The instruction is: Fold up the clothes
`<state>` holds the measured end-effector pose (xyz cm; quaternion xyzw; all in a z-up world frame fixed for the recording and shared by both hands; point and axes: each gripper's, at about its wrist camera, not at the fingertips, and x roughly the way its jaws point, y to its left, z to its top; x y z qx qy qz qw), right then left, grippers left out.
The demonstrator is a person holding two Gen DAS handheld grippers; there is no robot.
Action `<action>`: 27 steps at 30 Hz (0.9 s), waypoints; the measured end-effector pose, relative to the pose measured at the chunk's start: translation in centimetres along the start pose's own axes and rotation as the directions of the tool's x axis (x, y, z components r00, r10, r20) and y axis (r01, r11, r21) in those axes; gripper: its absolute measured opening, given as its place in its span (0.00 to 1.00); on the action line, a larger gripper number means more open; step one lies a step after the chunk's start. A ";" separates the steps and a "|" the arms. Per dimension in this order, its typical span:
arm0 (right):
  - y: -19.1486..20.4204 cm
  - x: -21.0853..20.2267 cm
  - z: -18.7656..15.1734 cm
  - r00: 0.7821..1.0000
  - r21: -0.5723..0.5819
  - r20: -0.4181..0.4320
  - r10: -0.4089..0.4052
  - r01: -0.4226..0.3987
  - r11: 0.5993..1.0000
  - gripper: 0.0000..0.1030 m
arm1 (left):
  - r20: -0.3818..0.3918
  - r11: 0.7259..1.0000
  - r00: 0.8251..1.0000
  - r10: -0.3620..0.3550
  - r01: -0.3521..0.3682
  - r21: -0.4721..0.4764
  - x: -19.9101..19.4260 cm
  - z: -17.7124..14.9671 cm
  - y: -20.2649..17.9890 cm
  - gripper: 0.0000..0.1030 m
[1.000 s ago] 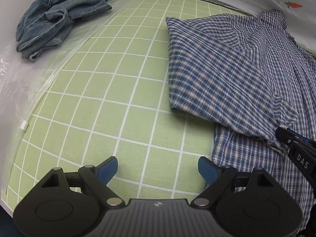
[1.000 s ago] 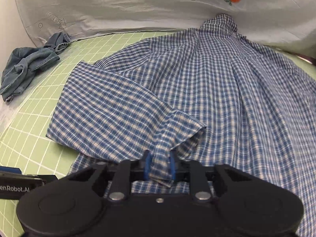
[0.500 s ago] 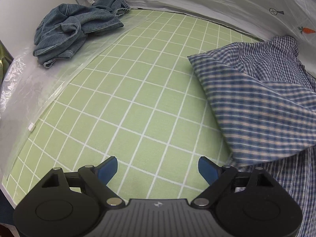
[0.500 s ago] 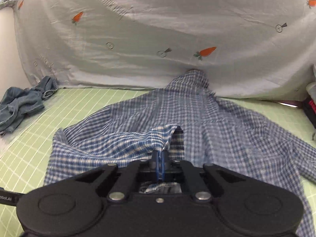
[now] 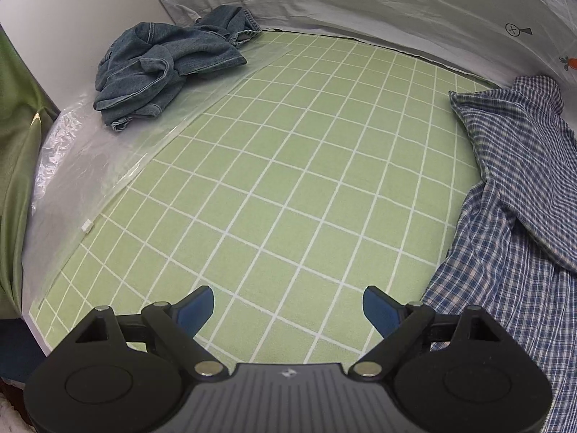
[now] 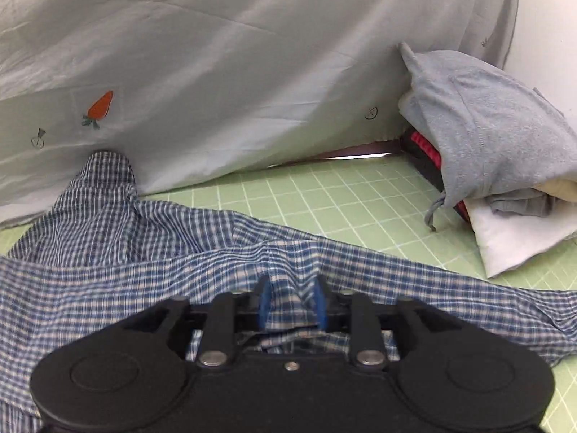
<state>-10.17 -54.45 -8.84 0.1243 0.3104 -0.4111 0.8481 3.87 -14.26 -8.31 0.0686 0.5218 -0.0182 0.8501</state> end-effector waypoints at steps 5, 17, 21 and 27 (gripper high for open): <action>2.7 -4.1 -3.0 0.998 -0.001 -0.016 0.053 -0.053 0.999 0.91 | 0.029 0.999 0.999 -0.041 0.041 -0.013 -0.3 -0.8 1.9 0.92; 15.5 -19.2 -11.3 0.988 0.004 -0.022 0.152 -0.152 0.988 1.00 | 0.033 0.970 0.973 -0.229 0.225 0.094 0.0 -3.0 10.5 0.93; 20.1 -22.6 -14.7 0.982 -0.018 -0.063 0.178 -0.180 0.984 1.00 | 0.037 0.940 0.956 -0.290 0.277 0.196 -0.3 -2.9 13.4 0.94; 26.2 -25.5 -18.6 0.975 -0.003 -0.127 0.181 -0.182 0.983 1.00 | 0.027 0.912 0.944 -0.329 0.310 0.267 -0.2 -3.3 17.5 0.95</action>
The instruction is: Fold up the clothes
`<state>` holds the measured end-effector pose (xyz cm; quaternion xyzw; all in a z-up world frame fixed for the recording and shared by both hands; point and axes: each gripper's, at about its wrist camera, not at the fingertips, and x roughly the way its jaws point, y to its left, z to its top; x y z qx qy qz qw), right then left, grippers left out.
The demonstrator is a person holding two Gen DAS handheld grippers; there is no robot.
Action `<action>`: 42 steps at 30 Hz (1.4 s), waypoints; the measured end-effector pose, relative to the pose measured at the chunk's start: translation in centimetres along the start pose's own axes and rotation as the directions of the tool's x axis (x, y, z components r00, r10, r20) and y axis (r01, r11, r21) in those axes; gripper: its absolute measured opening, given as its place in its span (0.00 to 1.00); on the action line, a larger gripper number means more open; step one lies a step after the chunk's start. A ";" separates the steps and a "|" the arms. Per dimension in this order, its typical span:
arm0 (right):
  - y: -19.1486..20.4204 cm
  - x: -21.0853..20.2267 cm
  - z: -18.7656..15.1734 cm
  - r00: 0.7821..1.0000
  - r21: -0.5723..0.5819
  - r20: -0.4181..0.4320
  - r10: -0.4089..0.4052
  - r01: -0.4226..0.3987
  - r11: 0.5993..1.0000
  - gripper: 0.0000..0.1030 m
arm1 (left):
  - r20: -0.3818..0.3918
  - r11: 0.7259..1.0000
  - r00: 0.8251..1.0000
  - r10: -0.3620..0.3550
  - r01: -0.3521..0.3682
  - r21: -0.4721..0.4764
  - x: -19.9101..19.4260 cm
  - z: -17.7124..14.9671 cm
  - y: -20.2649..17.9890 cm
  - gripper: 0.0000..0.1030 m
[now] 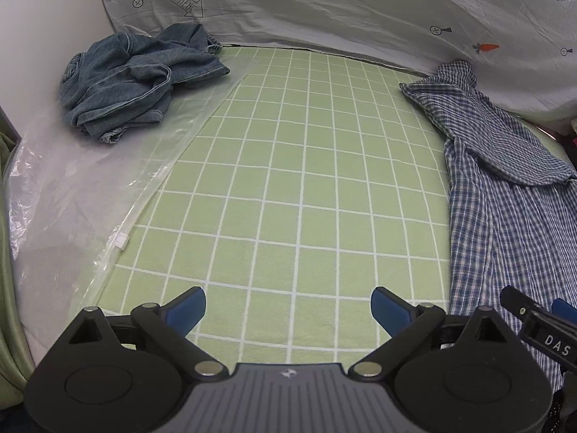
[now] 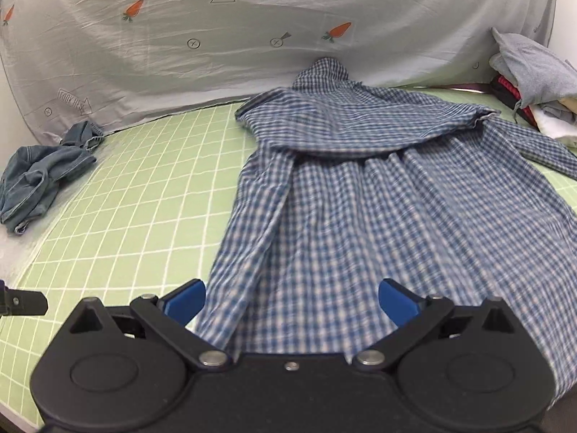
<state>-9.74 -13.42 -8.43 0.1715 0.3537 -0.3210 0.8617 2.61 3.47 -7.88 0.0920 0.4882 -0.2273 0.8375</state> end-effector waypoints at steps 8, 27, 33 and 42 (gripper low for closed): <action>4.5 -0.1 -3.3 0.997 -0.002 -0.077 0.022 -0.022 1.000 0.54 | -0.027 0.999 1.000 0.002 -0.001 0.042 -0.9 -2.4 3.6 0.95; -3.1 -4.0 -0.3 1.000 0.062 0.007 0.003 -0.003 0.998 0.04 | -0.015 0.999 0.999 -0.051 0.051 -0.011 -0.5 -1.5 -0.2 0.95; -9.3 -3.1 0.2 0.998 0.061 -0.028 -0.048 0.050 0.997 0.05 | -0.042 0.999 0.998 -0.050 0.050 0.006 0.5 -1.4 -4.4 0.95; -12.8 1.2 -1.6 0.976 -0.057 -0.191 -0.107 0.097 0.994 0.31 | -0.097 0.999 0.995 0.013 -0.017 -0.038 1.7 -1.4 -8.7 0.95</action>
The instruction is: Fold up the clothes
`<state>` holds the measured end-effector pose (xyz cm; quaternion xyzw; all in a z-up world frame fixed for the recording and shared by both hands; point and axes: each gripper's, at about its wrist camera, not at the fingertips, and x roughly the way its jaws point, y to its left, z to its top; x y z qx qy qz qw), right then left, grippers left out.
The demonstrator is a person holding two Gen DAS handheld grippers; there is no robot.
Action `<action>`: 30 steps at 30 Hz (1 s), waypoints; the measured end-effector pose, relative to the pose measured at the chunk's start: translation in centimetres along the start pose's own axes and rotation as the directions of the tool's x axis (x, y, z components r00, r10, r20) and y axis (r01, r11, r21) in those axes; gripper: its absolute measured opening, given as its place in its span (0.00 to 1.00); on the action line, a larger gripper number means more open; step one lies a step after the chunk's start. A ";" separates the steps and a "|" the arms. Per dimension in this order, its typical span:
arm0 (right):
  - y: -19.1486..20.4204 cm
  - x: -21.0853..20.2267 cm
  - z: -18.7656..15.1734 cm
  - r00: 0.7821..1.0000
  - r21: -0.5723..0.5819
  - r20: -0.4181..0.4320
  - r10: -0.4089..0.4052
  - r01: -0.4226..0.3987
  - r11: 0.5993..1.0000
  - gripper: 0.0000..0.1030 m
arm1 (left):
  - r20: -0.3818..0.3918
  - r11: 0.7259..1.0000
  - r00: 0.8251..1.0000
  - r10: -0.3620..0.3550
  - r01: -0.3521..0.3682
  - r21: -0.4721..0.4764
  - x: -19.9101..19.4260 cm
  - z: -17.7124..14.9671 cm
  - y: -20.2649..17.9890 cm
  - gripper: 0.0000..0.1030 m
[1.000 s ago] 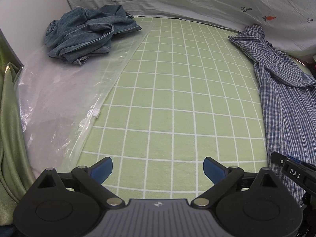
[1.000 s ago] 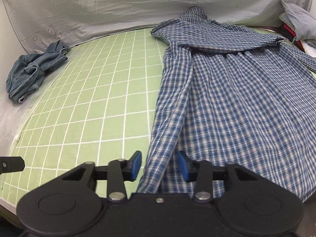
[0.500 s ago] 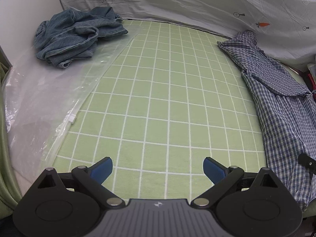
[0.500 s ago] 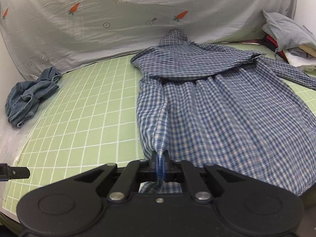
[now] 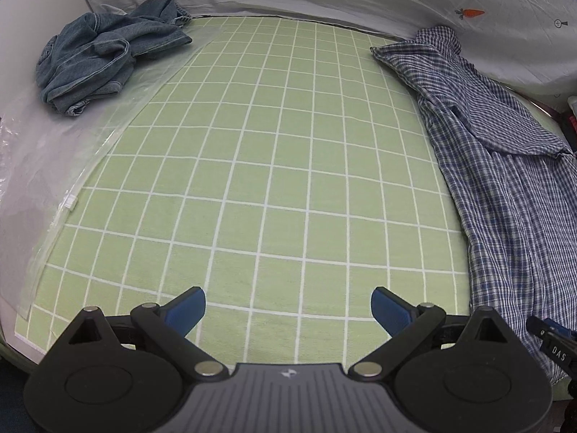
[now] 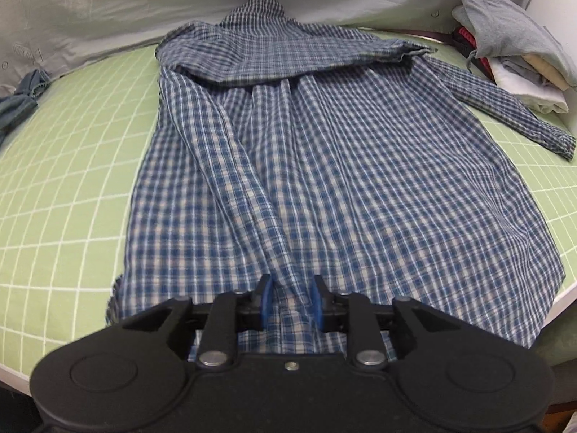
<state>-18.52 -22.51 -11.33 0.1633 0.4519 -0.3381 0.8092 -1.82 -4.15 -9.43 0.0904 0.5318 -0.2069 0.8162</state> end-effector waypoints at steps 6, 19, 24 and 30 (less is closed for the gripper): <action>-2.9 -1.1 1.8 0.993 0.036 0.031 0.117 -0.118 0.992 0.55 | 0.002 0.999 1.000 -0.002 0.002 -0.043 0.7 1.3 -3.7 0.95; -14.9 1.8 11.7 0.983 0.169 0.159 0.092 -0.119 0.979 0.70 | 0.015 0.993 0.998 0.067 -0.065 -0.101 6.3 8.2 -11.8 0.95; -18.6 5.6 16.6 0.982 0.225 0.178 0.067 -0.107 0.968 0.70 | 0.016 0.991 0.995 0.098 -0.097 -0.090 10.0 12.3 -14.4 0.95; -21.8 11.1 23.7 0.977 0.304 0.208 0.045 -0.108 0.946 0.72 | 0.024 0.992 0.992 0.122 -0.121 -0.030 14.3 17.6 -17.3 0.95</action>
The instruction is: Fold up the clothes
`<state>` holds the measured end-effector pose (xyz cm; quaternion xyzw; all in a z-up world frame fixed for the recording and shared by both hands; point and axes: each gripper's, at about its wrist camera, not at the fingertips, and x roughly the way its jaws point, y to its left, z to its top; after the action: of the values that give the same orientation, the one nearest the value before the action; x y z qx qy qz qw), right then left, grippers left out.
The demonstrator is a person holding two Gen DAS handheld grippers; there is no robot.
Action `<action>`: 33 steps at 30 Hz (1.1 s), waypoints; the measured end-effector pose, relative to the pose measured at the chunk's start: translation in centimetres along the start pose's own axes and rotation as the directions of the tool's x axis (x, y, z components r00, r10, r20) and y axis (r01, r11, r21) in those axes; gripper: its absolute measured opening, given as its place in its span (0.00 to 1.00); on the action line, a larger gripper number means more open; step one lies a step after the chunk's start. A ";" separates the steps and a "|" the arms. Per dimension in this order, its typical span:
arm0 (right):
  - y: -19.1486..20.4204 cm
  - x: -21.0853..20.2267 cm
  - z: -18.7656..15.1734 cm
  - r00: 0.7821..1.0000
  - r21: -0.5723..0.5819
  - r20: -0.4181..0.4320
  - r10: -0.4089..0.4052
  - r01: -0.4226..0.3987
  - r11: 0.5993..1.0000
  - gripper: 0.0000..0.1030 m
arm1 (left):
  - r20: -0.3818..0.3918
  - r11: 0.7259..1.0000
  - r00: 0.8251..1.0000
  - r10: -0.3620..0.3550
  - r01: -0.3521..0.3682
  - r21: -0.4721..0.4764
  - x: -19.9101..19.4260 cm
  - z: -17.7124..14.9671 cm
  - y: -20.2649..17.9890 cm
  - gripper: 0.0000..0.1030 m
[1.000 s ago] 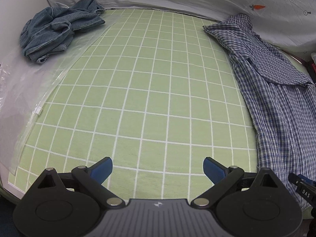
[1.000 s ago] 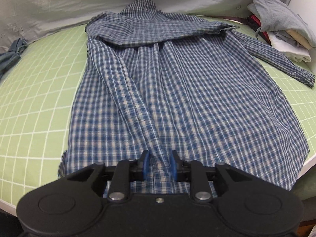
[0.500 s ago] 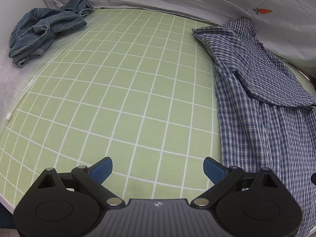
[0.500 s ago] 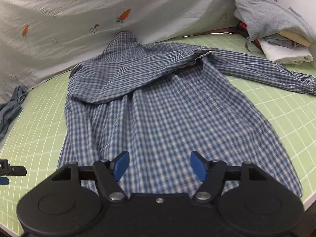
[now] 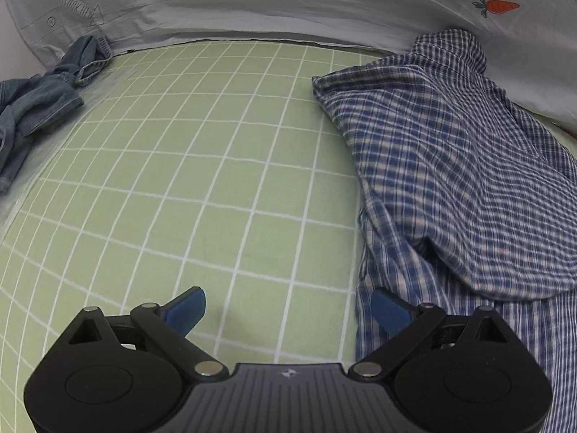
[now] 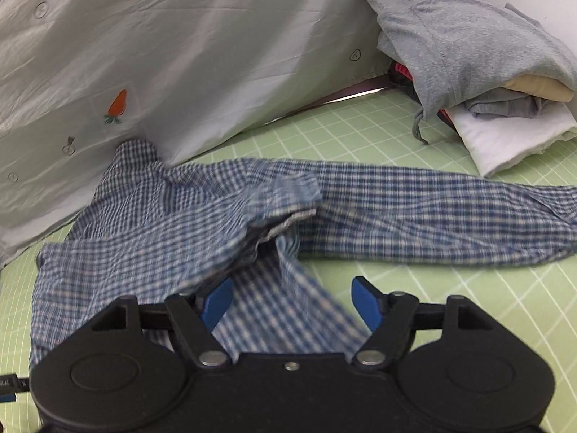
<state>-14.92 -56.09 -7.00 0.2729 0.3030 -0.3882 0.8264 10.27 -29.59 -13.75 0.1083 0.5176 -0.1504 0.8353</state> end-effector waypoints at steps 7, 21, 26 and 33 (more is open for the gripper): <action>0.0 7.2 4.9 0.999 0.017 -0.051 -0.021 0.022 1.000 0.75 | 0.025 0.997 1.000 0.001 -0.003 0.078 3.4 4.8 -2.6 0.95; 2.1 6.8 10.4 0.987 -0.154 0.062 0.146 -0.135 0.979 0.05 | 0.025 0.997 0.999 -0.043 0.041 0.072 4.1 6.5 -2.0 0.99; -2.3 2.8 14.6 0.955 0.071 0.295 0.021 -0.044 0.996 0.06 | 0.071 0.997 0.995 -0.076 0.077 -0.005 3.1 7.5 -0.7 1.00; -5.0 4.7 13.1 0.981 0.050 0.170 -0.091 0.084 0.995 0.06 | 0.107 0.954 0.964 -0.242 0.257 -0.155 4.2 10.4 -0.1 0.99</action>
<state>-12.76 -70.09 -2.66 0.2424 0.2338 -0.4528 0.8256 20.67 -33.76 -12.95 -0.0354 0.5011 -0.2152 0.8374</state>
